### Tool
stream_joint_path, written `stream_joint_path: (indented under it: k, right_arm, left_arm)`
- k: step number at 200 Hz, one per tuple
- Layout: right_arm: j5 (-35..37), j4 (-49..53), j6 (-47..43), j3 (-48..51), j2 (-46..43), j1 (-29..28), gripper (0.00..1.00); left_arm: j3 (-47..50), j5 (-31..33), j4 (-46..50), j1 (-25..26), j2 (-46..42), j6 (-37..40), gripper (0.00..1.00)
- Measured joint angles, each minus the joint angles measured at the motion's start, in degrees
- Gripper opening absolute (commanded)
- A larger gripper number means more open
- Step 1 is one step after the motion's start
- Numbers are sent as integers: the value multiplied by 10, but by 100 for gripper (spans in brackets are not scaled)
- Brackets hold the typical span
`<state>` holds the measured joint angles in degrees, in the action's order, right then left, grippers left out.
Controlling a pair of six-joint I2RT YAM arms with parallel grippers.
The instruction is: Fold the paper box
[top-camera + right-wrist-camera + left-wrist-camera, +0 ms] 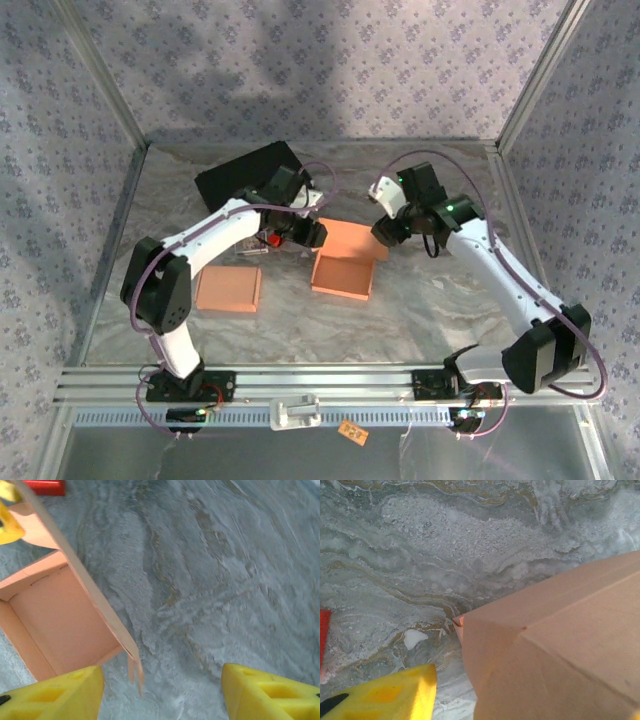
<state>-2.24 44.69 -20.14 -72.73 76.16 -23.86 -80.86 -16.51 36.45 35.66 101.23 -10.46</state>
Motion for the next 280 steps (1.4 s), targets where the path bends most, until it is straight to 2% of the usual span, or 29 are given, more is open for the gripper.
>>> stream_joint_path:
  k: [27, 63, 96, 132, 163, 204, 242, 280]
  right_arm:
    - [-16, 5, 38, 21, -5, 33, 63]
    - [-33, 5, 69, 64, -5, 30, 60]
    - [-36, 2, 79, 69, 21, 23, 55]
    - [-38, -4, 88, 69, 45, 11, 45]
    - [-43, -10, 94, 69, 64, 7, 28]
    - [-42, -13, 99, 69, 79, 2, 17]
    - [-32, -19, 107, 69, 82, -11, 0]
    - [-7, -37, 132, 69, 82, -26, 0]
  left_arm:
    - [-6, 9, 5, 2, 8, 5, 48]
    - [-12, 22, 17, 13, 9, 10, 42]
    - [-12, 37, 28, 23, 9, 10, 32]
    - [-20, 46, 30, 23, 12, 10, 26]
    - [-21, 50, 31, 24, 14, 8, 19]
    - [-29, 57, 33, 26, 21, 4, 11]
    - [-29, 68, 32, 31, 21, -7, 5]
    - [-31, 86, 31, 31, 21, -32, 0]
